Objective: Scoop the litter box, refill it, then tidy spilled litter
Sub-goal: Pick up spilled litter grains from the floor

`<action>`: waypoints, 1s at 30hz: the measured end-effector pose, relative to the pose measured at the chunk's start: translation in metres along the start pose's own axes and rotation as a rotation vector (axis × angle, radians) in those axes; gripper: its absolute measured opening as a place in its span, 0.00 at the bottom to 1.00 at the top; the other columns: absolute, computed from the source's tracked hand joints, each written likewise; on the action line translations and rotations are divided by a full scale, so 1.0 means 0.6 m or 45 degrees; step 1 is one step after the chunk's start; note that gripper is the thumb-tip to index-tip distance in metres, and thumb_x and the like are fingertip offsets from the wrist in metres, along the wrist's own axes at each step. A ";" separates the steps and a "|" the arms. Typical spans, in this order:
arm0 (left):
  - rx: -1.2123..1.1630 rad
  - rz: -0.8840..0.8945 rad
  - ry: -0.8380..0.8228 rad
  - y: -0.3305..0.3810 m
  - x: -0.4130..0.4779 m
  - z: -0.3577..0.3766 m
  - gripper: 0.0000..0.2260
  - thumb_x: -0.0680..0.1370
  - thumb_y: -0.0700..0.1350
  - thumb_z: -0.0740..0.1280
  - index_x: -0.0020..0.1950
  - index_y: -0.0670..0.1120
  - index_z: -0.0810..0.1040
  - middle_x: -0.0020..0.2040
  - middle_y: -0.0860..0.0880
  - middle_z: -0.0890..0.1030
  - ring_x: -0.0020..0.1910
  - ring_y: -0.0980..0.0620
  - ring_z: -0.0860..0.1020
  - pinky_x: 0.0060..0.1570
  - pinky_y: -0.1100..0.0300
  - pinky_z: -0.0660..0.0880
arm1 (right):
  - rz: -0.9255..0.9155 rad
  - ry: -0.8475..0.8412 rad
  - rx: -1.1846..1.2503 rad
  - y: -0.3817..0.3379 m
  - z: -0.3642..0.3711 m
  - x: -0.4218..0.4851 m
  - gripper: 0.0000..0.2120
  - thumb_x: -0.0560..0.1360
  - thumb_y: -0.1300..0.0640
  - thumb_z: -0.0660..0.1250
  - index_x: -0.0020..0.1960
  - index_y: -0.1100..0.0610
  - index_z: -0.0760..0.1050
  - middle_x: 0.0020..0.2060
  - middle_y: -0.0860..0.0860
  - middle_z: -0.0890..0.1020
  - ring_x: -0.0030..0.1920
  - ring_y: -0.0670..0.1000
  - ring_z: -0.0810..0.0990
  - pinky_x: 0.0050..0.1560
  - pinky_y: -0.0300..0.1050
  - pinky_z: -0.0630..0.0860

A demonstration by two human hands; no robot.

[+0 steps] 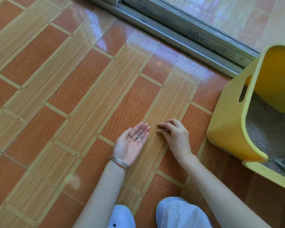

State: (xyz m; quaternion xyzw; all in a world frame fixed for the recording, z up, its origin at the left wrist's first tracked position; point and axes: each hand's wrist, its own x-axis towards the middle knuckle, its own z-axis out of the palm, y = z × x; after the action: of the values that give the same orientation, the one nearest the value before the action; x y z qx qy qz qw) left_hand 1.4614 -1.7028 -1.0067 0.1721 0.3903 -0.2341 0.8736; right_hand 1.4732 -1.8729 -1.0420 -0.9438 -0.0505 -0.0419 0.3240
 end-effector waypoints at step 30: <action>0.002 0.005 0.050 -0.012 -0.009 0.004 0.16 0.82 0.41 0.53 0.56 0.32 0.75 0.53 0.36 0.80 0.58 0.41 0.77 0.58 0.48 0.72 | 0.092 -0.156 0.032 0.030 -0.048 -0.013 0.07 0.67 0.60 0.75 0.45 0.57 0.81 0.40 0.49 0.79 0.41 0.48 0.77 0.43 0.47 0.78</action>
State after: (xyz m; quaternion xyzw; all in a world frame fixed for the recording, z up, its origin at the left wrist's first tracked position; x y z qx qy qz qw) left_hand 1.4556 -1.7083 -1.0019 0.1781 0.4069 -0.2293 0.8661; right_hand 1.4665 -1.9055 -1.0312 -0.9416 -0.0365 0.0282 0.3334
